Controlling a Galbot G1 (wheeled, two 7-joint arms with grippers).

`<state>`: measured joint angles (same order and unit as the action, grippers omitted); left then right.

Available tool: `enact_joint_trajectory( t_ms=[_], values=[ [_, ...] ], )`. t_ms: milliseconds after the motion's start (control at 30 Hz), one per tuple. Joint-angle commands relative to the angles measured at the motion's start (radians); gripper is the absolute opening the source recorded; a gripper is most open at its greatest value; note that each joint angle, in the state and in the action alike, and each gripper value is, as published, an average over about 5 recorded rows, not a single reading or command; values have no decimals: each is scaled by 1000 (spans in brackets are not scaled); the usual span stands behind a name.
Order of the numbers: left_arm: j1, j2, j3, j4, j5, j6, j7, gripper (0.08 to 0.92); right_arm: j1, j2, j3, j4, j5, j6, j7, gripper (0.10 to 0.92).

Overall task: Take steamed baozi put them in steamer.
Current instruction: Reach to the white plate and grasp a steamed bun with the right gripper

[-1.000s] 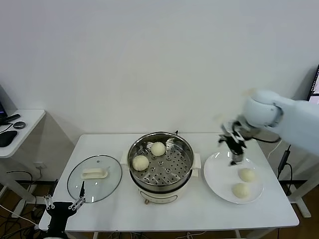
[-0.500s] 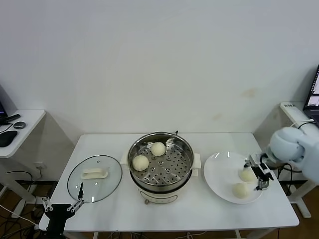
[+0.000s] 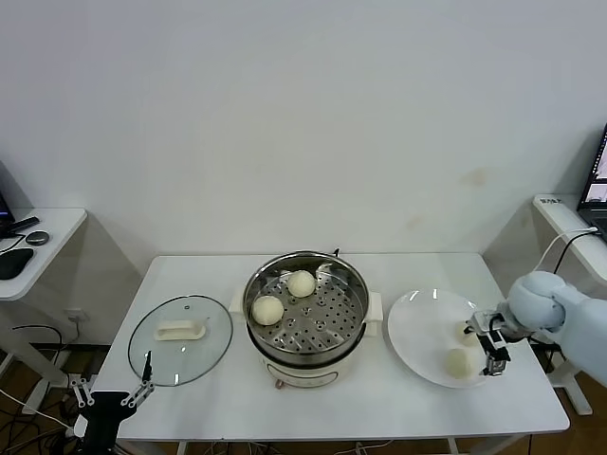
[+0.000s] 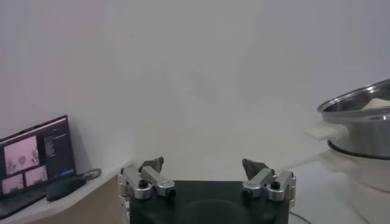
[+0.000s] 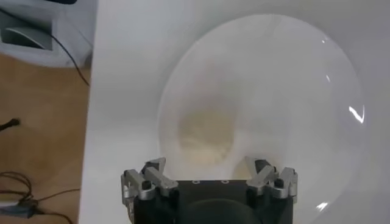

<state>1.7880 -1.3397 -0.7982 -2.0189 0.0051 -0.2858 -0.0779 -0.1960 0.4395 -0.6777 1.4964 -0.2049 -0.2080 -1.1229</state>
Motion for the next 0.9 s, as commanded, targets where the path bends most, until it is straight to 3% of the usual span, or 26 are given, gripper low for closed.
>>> enact_joint_trajectory(
  t_ms=[33, 333, 900],
  values=[
    [0, 1, -3, 2, -1, 0, 0, 823, -81, 66, 62, -65, -27, 2, 23, 823],
    [-10, -2, 1, 9, 1, 1, -2, 823, -78, 106, 55, -81, -34, -35, 26, 804],
    [-4, -4, -1, 12, 0, -3, -3, 823, 11, 105, 6, -71, -5, -78, -8, 501]
  ],
)
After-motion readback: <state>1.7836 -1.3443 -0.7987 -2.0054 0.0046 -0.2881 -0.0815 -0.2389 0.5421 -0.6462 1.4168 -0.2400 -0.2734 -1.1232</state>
